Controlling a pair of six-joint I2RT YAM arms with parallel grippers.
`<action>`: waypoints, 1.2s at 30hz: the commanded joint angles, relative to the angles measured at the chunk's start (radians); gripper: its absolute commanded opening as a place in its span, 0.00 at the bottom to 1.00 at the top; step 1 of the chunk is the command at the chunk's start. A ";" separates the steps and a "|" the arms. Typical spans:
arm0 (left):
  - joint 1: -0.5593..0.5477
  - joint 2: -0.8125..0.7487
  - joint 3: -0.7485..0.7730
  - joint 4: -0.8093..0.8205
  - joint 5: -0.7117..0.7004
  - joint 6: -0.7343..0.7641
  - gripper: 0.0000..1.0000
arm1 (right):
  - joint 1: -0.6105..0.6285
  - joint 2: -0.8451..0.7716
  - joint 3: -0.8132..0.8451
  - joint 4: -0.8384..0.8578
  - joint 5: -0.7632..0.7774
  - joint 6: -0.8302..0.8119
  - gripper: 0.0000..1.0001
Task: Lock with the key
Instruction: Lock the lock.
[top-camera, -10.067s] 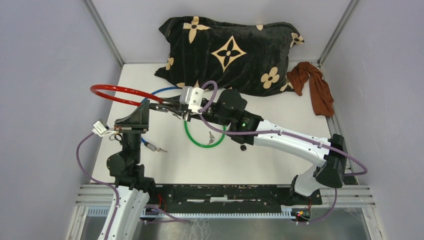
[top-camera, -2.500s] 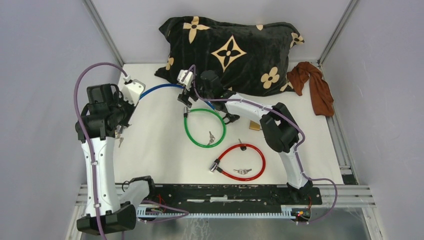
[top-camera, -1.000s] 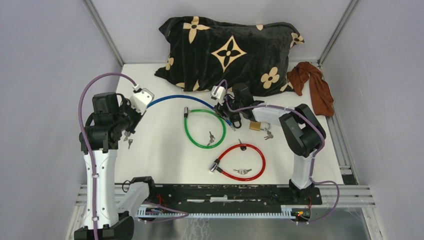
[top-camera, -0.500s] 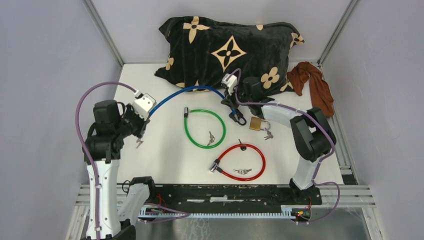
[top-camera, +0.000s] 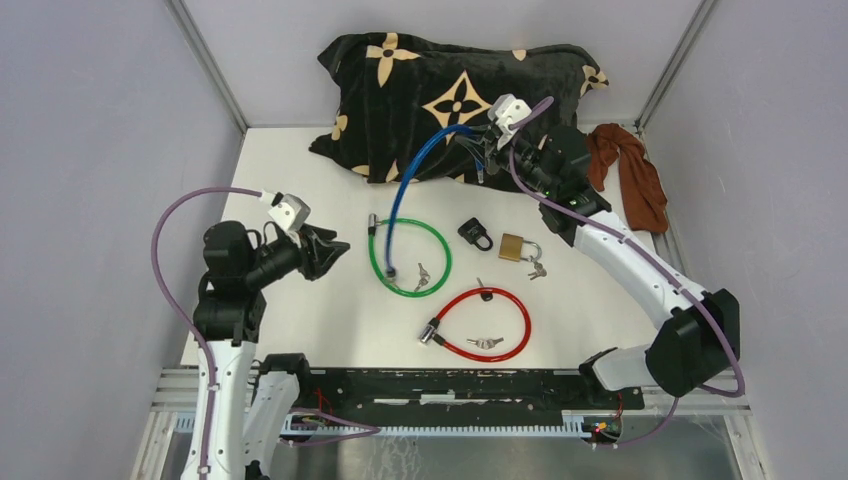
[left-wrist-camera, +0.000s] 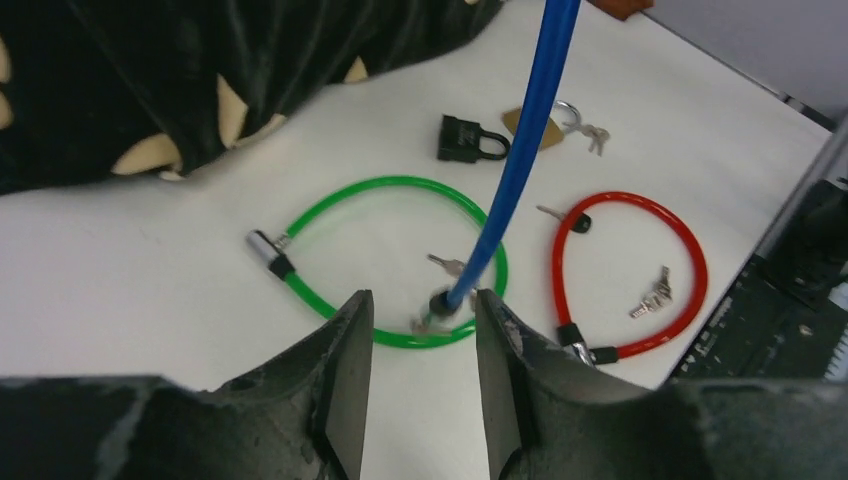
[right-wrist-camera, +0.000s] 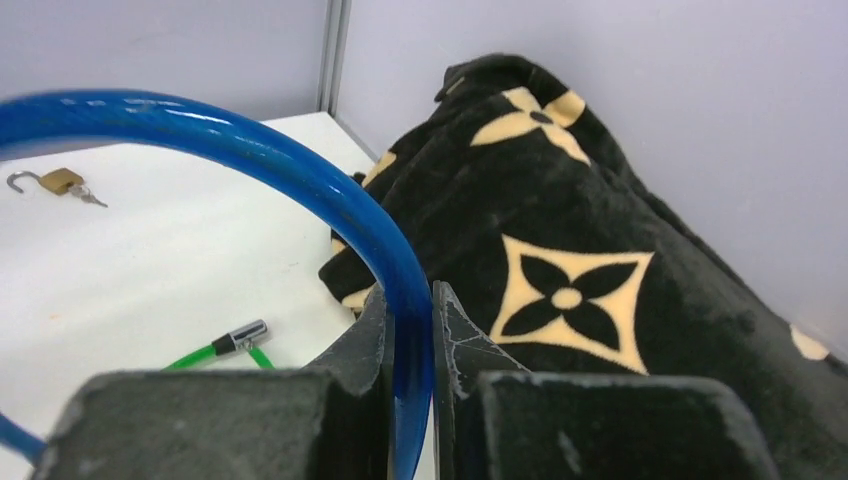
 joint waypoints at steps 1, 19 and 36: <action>-0.072 -0.046 -0.159 0.355 0.093 -0.287 0.51 | 0.001 -0.052 0.062 0.036 0.000 0.039 0.00; -0.437 -0.013 -0.568 1.046 -0.124 -0.477 0.76 | 0.078 -0.075 0.264 -0.222 0.054 -0.078 0.00; -0.441 -0.013 -0.709 1.150 -0.177 -0.520 0.40 | 0.209 -0.107 0.283 -0.259 0.179 -0.054 0.00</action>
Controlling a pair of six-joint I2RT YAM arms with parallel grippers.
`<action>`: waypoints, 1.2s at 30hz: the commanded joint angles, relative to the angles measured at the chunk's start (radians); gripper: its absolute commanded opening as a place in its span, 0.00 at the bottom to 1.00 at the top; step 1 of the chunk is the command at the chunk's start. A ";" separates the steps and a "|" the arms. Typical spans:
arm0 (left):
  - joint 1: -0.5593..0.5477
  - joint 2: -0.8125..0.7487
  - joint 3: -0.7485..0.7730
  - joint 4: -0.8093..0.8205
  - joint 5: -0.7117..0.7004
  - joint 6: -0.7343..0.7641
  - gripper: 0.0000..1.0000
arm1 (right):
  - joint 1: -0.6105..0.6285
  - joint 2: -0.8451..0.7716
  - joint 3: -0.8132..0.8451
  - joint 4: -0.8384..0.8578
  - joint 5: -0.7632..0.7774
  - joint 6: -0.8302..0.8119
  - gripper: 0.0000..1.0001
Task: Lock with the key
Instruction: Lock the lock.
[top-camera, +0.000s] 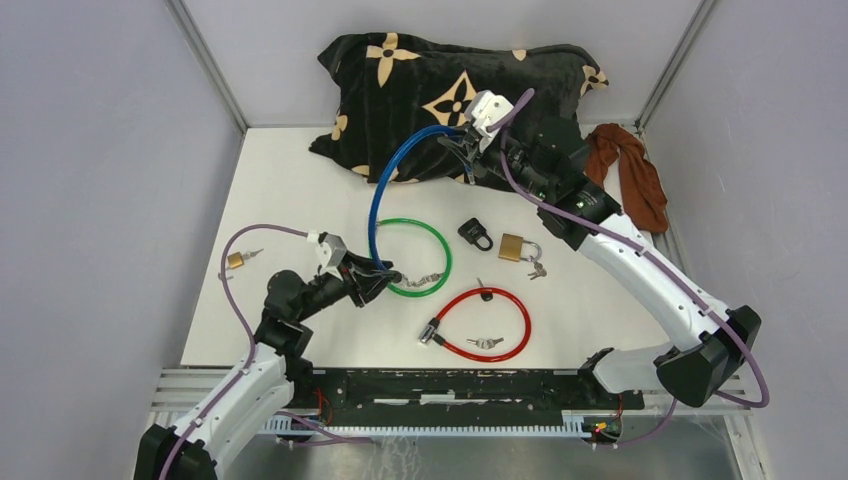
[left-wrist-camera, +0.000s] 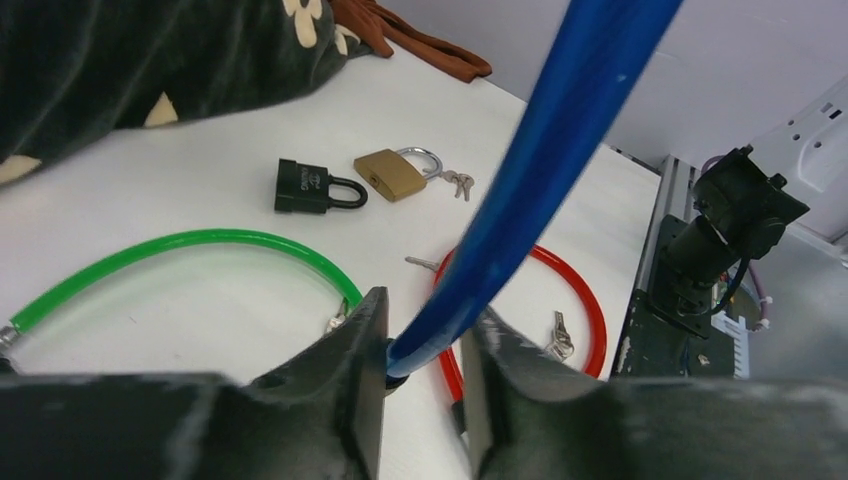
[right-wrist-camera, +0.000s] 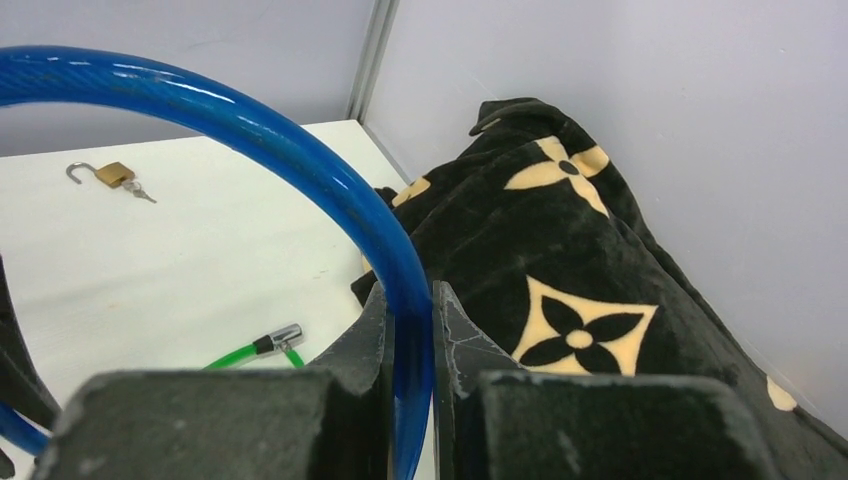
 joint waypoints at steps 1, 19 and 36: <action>-0.008 0.025 -0.013 0.059 -0.026 -0.055 0.33 | 0.079 -0.050 0.059 0.048 0.136 0.048 0.00; 0.249 -0.555 0.044 0.411 -0.091 -0.566 0.02 | 0.562 -0.066 -0.120 0.582 0.187 0.382 0.00; 0.300 -0.602 0.067 0.541 -0.077 -0.605 0.02 | 0.705 -0.135 -0.257 0.790 0.261 0.289 0.00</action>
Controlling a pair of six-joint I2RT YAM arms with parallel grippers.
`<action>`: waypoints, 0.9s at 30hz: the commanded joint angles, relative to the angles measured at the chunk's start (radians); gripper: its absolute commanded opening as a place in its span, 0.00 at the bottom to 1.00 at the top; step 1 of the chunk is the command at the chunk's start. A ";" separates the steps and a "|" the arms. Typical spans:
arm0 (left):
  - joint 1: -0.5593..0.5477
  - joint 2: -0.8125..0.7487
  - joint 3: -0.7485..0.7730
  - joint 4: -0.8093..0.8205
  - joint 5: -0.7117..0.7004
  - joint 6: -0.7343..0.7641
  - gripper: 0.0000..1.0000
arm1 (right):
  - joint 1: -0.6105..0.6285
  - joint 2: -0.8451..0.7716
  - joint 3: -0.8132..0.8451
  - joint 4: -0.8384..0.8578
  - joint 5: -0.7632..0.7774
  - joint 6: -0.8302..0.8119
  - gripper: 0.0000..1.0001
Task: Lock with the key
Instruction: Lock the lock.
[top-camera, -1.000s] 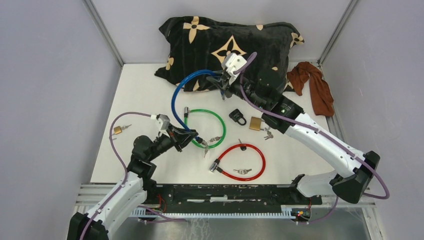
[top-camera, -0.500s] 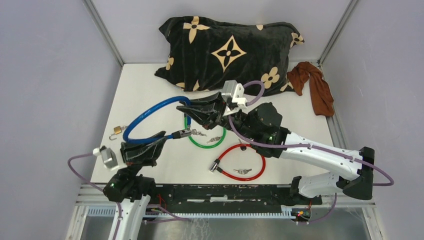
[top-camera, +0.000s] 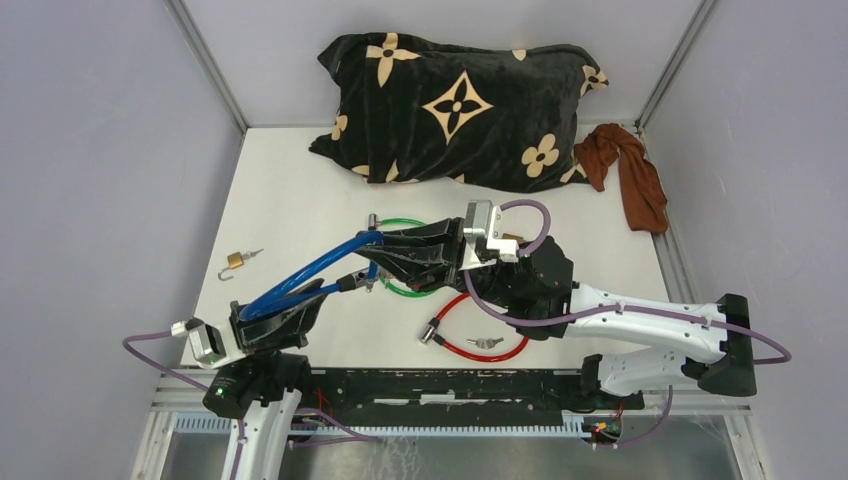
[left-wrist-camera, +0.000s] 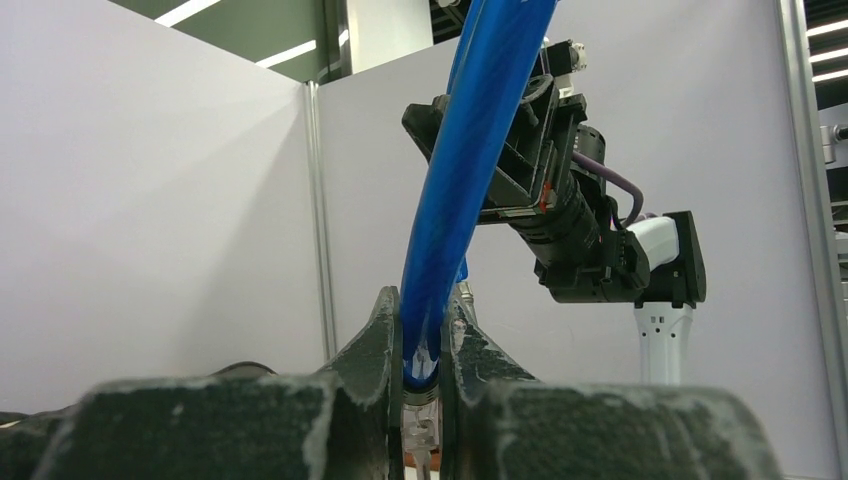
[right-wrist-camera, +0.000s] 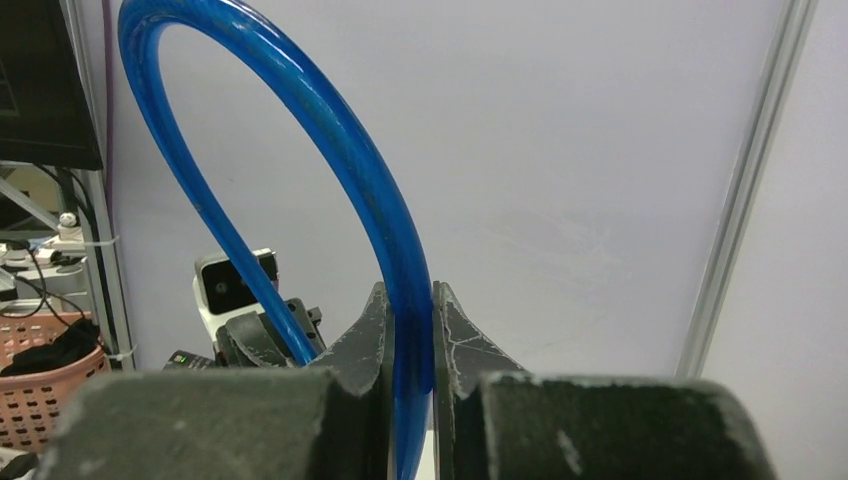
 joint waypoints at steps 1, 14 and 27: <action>0.013 -0.012 0.033 0.022 -0.027 -0.050 0.02 | 0.014 -0.038 -0.007 0.124 0.022 -0.027 0.00; 0.016 -0.012 0.023 0.012 -0.036 -0.052 0.02 | 0.014 0.030 0.054 0.125 0.036 -0.118 0.00; 0.018 -0.012 0.015 0.021 -0.034 -0.052 0.02 | 0.015 0.055 -0.006 0.232 0.058 -0.087 0.00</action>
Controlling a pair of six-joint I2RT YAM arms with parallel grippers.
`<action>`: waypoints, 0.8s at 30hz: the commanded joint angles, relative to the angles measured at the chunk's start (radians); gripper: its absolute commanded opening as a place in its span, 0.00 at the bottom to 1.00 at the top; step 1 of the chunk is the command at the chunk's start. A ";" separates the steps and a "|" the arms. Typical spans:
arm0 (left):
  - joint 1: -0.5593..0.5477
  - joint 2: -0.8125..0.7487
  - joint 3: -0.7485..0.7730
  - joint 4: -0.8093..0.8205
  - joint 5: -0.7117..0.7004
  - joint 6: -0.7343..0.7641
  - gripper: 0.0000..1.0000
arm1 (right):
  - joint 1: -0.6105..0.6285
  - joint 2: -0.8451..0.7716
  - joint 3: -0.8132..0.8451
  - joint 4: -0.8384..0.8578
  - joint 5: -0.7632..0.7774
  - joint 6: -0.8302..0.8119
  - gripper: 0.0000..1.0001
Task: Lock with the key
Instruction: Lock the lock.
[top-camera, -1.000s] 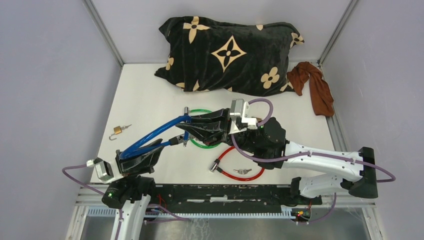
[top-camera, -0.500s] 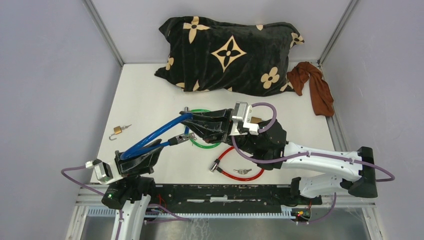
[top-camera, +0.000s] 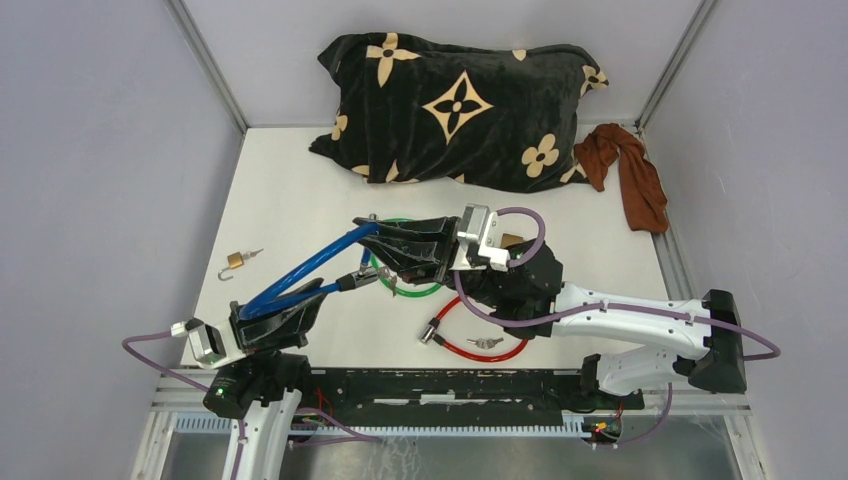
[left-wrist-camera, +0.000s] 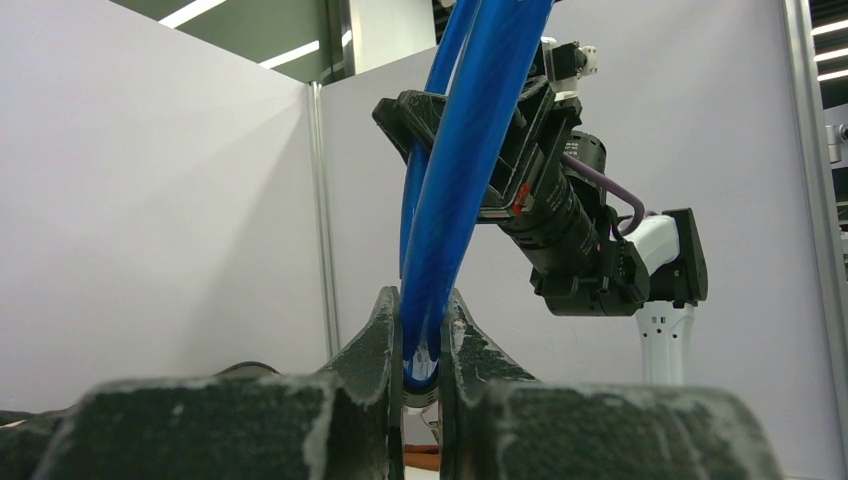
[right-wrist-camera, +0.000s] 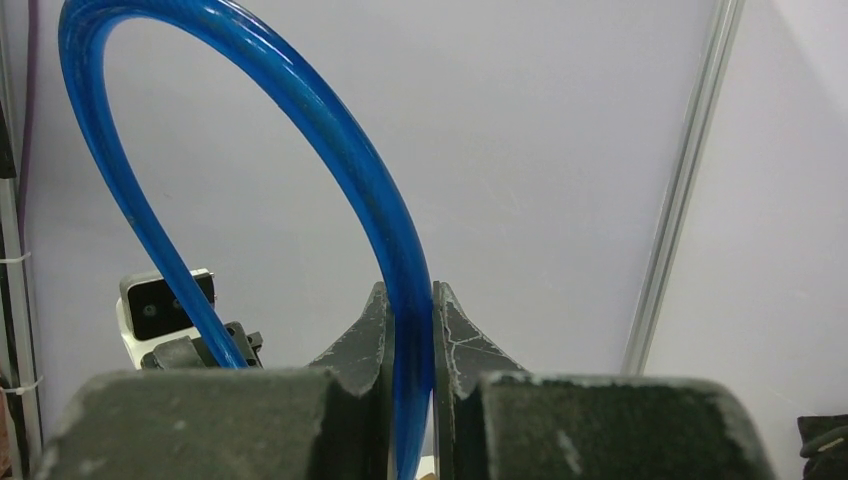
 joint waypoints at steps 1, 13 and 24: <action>0.009 -0.012 0.011 0.018 -0.033 -0.051 0.02 | 0.011 0.001 -0.009 0.108 -0.001 0.033 0.00; 0.009 -0.012 0.007 0.015 -0.046 -0.045 0.02 | 0.010 -0.002 -0.059 0.122 0.018 0.082 0.00; 0.011 -0.012 0.005 0.008 -0.088 -0.037 0.02 | 0.010 0.042 -0.134 0.217 0.078 0.255 0.00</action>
